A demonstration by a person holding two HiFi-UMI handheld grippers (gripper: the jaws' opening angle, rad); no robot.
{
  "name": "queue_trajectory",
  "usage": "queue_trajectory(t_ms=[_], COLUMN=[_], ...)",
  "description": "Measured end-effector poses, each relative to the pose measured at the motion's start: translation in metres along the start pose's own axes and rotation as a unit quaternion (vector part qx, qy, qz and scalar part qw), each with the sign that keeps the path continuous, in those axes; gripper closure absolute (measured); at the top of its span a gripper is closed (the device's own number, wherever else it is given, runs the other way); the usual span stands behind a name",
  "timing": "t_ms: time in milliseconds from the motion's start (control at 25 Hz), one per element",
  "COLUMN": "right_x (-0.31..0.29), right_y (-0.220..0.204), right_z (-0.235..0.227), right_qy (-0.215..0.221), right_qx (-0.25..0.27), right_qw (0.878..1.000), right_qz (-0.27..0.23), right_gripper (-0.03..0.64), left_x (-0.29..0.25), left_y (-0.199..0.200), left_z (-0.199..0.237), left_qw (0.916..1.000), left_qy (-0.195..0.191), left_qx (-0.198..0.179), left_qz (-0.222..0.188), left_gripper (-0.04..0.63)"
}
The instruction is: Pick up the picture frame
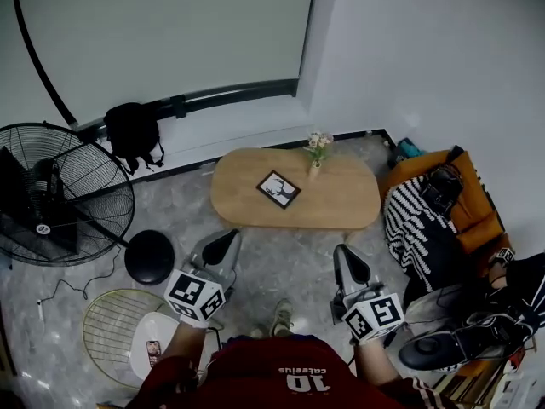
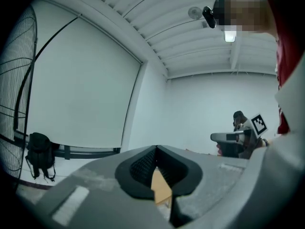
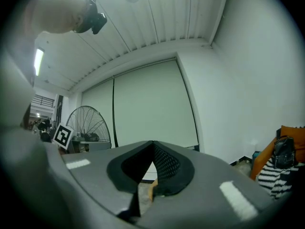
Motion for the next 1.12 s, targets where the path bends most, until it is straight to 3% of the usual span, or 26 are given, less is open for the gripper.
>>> queue_trajectory(t_ms=[240, 600, 1120], right_x=[-0.038, -0.07, -0.088], right_y=[0.004, 0.01, -0.007], right_z=[-0.048, -0.105, -0.144], right_qy=[0.031, 0.052, 0.083], right_qx=[-0.009, -0.021, -0.048], right_qw=[0.999, 0.998, 0.995], right_qz=[-0.012, -0.021, -0.003], right_gripper=[0.614, 0.614, 0.614], left_x=[-0.049, -0.107, -0.141], left_y=[0.002, 0.012, -0.001], left_z=[0.002, -0.003, -0.002], left_qw=[0.9999, 0.9996, 0.9979], left_qy=[0.007, 0.024, 0.056], left_qx=[0.012, -0.014, -0.022], left_qz=[0.0, 0.008, 0.026], left_gripper=[0.597, 0.597, 0.597])
Point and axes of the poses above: the fingertips, and each gripper's own axes: x backward along the fingers, z to its left, y out of its top, the point moved 5 cm from there along x, backward along the fingers, and after that the axes turned 6 degrees about y, right-handed, at the moved point
